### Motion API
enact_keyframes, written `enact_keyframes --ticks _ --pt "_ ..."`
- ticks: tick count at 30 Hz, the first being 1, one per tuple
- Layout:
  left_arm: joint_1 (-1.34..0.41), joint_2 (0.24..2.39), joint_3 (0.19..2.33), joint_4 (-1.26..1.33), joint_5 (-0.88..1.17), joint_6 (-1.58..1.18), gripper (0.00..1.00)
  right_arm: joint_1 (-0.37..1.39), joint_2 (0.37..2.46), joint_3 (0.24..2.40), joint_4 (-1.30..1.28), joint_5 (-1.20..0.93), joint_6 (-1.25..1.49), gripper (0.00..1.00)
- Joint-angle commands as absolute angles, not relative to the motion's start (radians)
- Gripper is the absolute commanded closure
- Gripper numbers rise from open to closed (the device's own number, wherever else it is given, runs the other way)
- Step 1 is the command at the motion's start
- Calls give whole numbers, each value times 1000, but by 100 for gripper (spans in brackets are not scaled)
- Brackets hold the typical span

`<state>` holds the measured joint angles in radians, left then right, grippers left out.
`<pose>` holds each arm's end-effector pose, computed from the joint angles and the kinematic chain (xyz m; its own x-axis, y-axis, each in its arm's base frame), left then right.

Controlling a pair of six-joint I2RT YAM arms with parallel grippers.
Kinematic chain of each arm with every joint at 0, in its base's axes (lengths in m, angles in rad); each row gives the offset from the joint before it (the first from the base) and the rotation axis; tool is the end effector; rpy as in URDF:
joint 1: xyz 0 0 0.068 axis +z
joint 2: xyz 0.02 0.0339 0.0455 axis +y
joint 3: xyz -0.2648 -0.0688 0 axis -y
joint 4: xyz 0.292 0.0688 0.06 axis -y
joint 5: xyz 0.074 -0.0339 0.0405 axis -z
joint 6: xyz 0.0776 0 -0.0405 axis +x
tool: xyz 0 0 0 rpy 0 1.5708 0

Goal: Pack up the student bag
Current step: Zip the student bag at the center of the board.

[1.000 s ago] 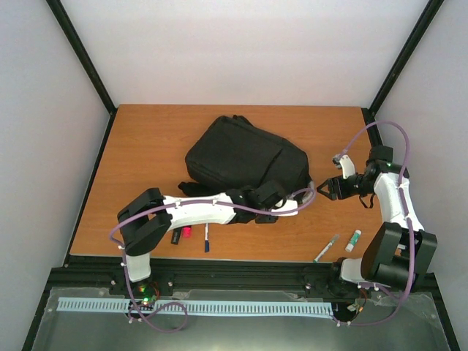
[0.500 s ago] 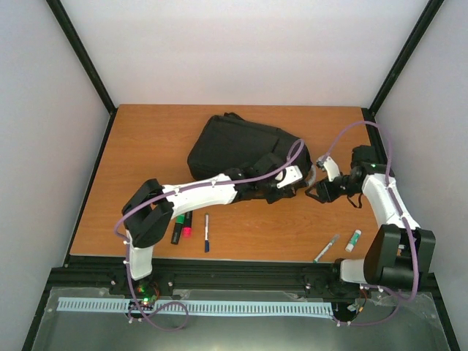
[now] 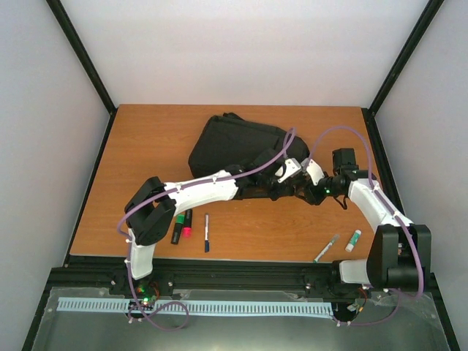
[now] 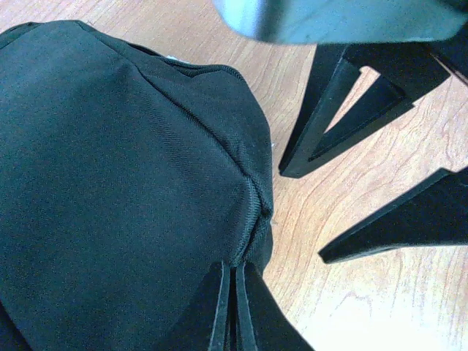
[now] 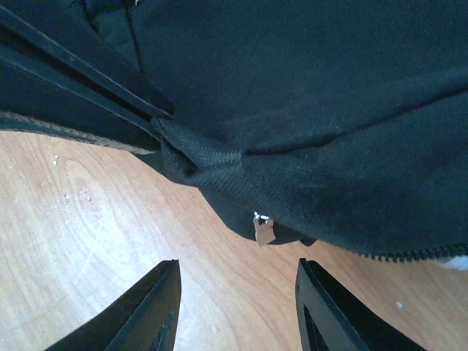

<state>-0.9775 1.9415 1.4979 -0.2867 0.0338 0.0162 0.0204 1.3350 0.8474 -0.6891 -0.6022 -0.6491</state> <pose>0.2876 -0.4312 0.1881 -0.3593 0.5617 -0.7452 0.8486 0.5289 -0.0105 0.2962 0.0500 0.1598 -0.5938 -0.5104 -0.6220 -0.7446 0.6414 0.1846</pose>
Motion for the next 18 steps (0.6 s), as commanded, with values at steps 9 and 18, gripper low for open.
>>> enact_keyframes --ticks 9,18 --pt "-962 1881 1575 -238 63 -55 99 98 1353 815 -508 -569 -670 69" --pt "-943 1858 1544 -206 93 -86 99 114 1297 749 -443 -526 -681 59"
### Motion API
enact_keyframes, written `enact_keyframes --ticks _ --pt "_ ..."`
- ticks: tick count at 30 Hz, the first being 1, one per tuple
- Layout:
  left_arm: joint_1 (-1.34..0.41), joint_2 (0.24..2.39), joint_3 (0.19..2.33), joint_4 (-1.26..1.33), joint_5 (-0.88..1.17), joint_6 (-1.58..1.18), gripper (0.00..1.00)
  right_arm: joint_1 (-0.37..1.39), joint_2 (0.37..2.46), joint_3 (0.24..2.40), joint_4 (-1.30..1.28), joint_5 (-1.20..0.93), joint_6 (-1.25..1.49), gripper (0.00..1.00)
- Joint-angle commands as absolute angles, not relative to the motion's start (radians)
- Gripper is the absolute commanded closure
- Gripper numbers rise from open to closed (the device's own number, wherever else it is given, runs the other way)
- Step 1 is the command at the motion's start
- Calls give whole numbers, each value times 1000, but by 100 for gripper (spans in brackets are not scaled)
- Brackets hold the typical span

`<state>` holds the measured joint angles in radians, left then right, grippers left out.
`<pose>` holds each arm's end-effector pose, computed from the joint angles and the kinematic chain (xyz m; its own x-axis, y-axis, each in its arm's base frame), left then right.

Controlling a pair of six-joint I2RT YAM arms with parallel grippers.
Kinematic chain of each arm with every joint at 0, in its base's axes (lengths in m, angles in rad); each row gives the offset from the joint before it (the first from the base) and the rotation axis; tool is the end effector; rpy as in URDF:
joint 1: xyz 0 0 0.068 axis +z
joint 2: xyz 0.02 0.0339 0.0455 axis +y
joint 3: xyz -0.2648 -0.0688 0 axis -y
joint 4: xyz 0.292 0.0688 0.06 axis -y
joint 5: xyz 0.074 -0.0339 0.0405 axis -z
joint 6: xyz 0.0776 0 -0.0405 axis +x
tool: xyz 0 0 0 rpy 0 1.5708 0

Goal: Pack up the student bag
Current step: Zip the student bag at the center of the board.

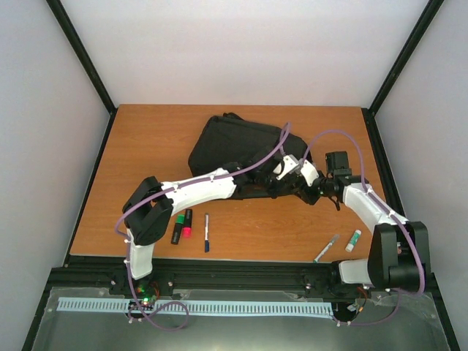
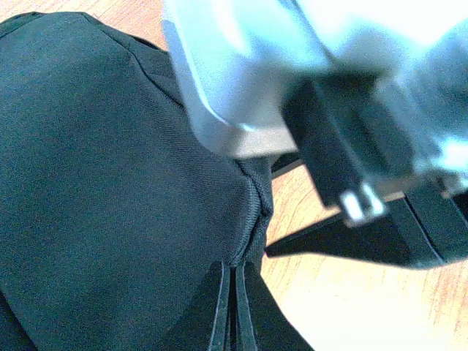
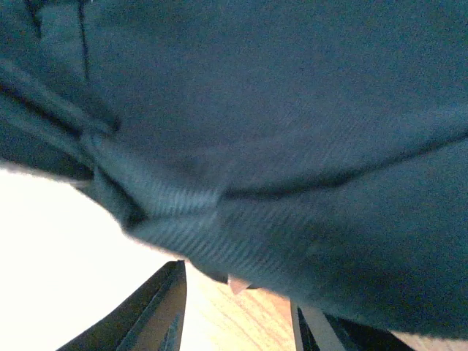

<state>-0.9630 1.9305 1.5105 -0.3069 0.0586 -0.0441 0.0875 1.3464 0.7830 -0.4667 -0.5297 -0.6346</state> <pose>0.2918 -0.4274 0.1964 -0.4164 0.5215 -0.7448 0.8269 0.5577 -0.0718 0.3079 0.0664 0.1456 -0.4895 -0.5565 -0.6713 -0.7757 0.6296 0.0437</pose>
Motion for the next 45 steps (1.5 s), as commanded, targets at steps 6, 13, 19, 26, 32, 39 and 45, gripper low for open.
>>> enact_keyframes --ticks 6,13,19,26,32,39,45 --pt "-905 1837 1509 -160 186 -143 99 113 1216 704 -457 -523 -732 55" --pt "-894 1830 1499 -153 206 -157 99 112 1232 670 -333 -545 -689 55" --pt "-894 1825 1488 -152 205 -155 99 113 1251 690 -297 -524 -658 59" --pt "-894 1829 1490 -149 218 -163 99 114 1297 694 -251 -518 -645 63" --pt "-894 1831 1491 -160 218 -156 99 114 1320 709 -221 -521 -644 78" --pt "-893 1842 1491 -173 219 -144 99 111 1299 747 -331 -496 -722 97" --pt "-894 1835 1468 -173 223 -135 99 102 1299 790 -470 -486 -790 97"
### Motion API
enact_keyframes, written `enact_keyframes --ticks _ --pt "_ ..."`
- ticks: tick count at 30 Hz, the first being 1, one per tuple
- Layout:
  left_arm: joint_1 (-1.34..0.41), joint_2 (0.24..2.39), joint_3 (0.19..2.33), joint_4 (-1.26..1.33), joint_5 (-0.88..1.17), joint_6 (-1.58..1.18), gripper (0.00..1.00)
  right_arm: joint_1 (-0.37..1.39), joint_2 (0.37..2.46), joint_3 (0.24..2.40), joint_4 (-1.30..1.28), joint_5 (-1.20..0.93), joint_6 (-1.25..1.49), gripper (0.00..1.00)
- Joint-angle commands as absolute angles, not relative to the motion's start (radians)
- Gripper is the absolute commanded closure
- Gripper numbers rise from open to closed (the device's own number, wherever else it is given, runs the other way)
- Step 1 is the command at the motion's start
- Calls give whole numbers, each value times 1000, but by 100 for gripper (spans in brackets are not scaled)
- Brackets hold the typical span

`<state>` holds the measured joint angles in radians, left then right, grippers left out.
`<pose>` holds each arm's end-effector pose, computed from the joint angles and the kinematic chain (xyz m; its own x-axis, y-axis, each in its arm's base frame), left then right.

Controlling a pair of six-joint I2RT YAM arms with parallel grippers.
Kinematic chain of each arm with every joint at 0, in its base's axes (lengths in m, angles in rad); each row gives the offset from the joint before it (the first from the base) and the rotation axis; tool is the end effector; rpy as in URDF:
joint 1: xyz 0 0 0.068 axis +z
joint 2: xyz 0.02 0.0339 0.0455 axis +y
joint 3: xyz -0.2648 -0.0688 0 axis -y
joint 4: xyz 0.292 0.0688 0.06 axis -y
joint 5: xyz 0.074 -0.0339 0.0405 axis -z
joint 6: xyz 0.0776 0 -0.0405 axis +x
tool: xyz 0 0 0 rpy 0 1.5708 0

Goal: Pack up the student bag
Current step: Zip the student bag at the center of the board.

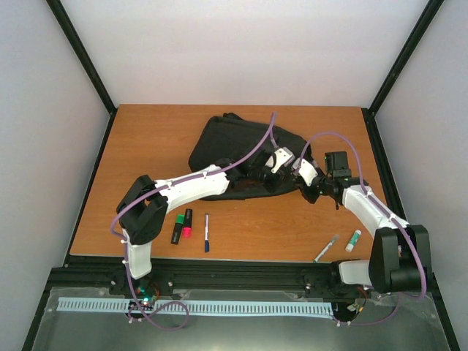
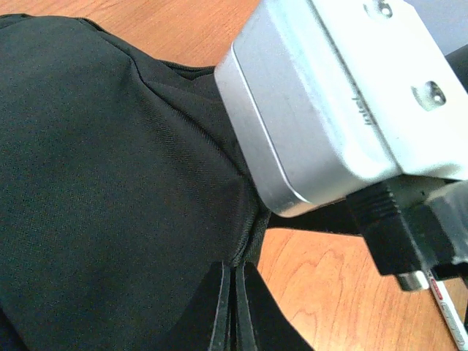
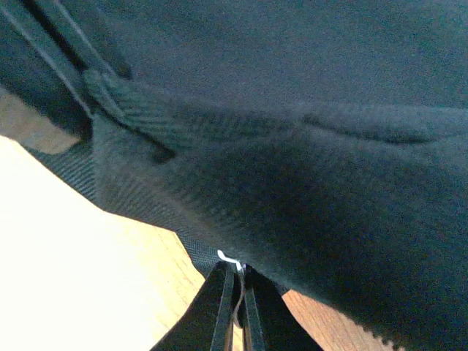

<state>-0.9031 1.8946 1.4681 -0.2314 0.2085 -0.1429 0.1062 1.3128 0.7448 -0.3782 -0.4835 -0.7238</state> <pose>0.3054 -0.4132 0.2067 -0.4986 0.4073 -0.7652 0.8069 0.5407 -0.2380 0.3087 0.0692 0.1473 -0.3632 -0.6284 -0.6879 -0.8070 0.5811 -0.1047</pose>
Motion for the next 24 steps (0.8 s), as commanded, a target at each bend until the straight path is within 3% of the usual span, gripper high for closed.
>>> enact_keyframes --ticks 1,11,15,24 --pt "-894 1835 1463 -175 227 -130 99 98 1296 792 -484 -485 -795 97" --pt "-894 1829 1439 -157 289 -132 99 94 1331 816 -495 -565 -737 94" --pt "-894 1826 1433 -150 294 -140 99 94 1341 818 -487 -592 -722 97" --pt "-894 1795 1387 -159 290 -121 99 5 1354 831 -613 -541 -855 97"
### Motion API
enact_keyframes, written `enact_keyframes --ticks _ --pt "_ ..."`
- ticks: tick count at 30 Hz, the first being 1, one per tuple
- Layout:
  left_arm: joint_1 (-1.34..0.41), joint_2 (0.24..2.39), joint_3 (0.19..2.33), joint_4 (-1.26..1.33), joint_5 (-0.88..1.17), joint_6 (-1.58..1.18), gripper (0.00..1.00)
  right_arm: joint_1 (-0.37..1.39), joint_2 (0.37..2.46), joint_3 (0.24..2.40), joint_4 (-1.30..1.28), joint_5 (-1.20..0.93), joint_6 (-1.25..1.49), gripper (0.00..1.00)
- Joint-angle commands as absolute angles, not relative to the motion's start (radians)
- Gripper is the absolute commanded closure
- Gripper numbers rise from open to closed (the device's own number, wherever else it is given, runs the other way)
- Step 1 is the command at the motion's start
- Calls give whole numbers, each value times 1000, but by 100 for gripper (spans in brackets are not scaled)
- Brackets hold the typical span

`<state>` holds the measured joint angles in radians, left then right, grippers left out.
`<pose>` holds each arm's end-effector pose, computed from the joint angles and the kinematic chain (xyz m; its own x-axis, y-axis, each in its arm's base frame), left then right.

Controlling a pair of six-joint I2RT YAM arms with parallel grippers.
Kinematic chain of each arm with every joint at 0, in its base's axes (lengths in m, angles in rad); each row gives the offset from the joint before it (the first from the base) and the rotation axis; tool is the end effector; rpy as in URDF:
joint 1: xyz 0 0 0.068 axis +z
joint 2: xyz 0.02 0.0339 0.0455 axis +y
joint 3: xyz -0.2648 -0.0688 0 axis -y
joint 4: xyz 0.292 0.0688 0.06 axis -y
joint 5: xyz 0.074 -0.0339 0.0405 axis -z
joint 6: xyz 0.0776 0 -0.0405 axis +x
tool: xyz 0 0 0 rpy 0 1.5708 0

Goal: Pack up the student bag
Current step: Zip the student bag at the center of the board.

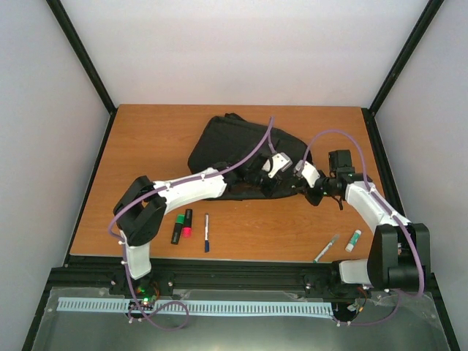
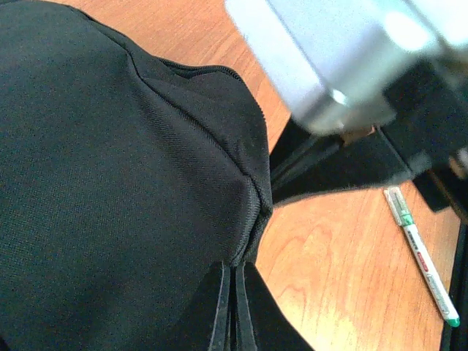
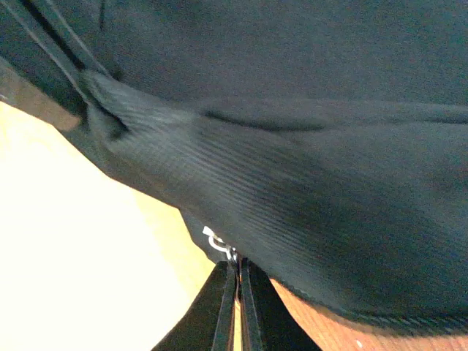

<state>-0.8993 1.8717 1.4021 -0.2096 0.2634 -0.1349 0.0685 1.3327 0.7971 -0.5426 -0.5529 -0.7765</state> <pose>0.2964 -0.4055 0.1942 -0.5059 0.4279 -0.7490 0.8214 0.5042 -0.2667 0.3020 0.0616 0.1500 -0.4126 -0.6261 -0.6616 -0.8343 0.5513 -0.0013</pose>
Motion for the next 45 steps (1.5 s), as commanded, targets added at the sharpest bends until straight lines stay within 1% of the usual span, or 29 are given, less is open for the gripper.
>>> enact_keyframes --ticks 1,6,13,17,25,26,29,31,32,33,35,39,42,45 --pt "-894 1788 1376 -157 293 -120 99 -15 1363 838 -620 -534 -867 97" --pt "-895 1755 1294 -143 365 -118 99 -99 1433 873 -600 -511 -868 97" --pt "-923 1660 1154 -194 410 -65 99 -107 1525 929 -565 -475 -832 97" --pt "-933 1564 1055 -230 391 -62 99 -107 1547 937 -562 -459 -842 97" --pt "-934 1412 890 -291 288 -109 98 -106 1551 923 -564 -447 -860 97" --pt "-935 1400 882 -292 273 -125 92 -103 1548 920 -571 -451 -862 97" --pt "-934 1345 856 -268 178 -229 59 -78 1520 905 -611 -461 -874 97" --pt "-930 1305 858 -278 7 -355 42 -41 1485 882 -643 -445 -884 97" --pt "-923 1296 863 -296 -43 -432 35 -19 1464 866 -656 -435 -887 97" --pt "-911 1281 864 -315 -119 -510 30 3 1440 850 -667 -422 -887 97" --pt "-881 1269 863 -360 -205 -661 24 41 1394 823 -684 -400 -882 97" --pt "-810 1259 817 -339 -239 -881 21 97 1340 815 -755 -373 -854 97" --pt "-762 1298 779 -268 -198 -1002 19 152 1353 826 -828 -347 -827 97" --pt "-727 1372 759 -141 -129 -1021 18 196 1352 828 -863 -354 -809 97"
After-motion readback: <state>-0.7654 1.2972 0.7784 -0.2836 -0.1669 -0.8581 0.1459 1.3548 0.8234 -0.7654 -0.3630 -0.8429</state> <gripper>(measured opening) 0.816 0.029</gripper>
